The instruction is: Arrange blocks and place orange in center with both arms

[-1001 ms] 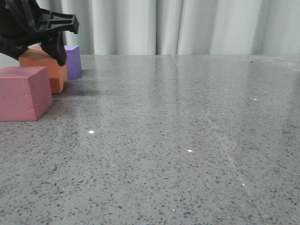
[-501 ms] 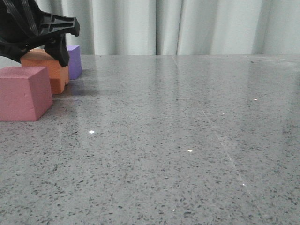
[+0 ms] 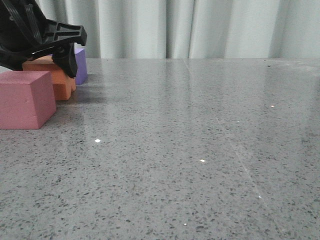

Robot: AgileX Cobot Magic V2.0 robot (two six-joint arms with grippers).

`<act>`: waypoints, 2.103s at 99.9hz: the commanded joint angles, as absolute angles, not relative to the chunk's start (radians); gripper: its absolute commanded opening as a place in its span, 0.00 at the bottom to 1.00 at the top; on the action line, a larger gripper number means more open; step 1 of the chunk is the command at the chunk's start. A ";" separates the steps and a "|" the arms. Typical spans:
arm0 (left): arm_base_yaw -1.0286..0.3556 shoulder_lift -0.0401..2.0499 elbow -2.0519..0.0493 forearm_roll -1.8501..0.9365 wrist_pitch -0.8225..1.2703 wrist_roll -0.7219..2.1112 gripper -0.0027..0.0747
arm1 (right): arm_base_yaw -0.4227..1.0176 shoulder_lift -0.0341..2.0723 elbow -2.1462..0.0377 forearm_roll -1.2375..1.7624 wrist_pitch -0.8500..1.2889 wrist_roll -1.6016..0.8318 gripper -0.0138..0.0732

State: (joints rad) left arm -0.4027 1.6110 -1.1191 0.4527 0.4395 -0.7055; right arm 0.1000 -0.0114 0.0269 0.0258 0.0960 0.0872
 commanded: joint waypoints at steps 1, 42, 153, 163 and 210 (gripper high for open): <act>-0.402 1.568 -1.147 0.454 0.385 -0.703 0.70 | 0.093 -0.036 0.013 0.029 0.015 0.079 0.08; -0.402 1.508 -1.147 0.461 0.404 -0.699 0.73 | 0.093 -0.036 0.013 0.029 0.015 0.079 0.08; -0.402 0.701 -0.748 0.566 0.506 -0.678 0.09 | 0.093 -0.036 0.013 0.029 0.015 0.079 0.08; -0.402 0.616 -0.679 0.569 0.506 -0.678 0.01 | 0.093 -0.036 0.013 0.029 0.015 0.079 0.08; -0.402 0.473 -0.540 0.566 0.490 -0.678 0.01 | 0.093 -0.036 0.013 0.029 0.015 0.079 0.08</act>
State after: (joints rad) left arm -0.4027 0.4705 -0.5136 0.5492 0.5531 -0.6806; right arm 0.1000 -0.0114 0.0269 0.0258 0.0960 0.0872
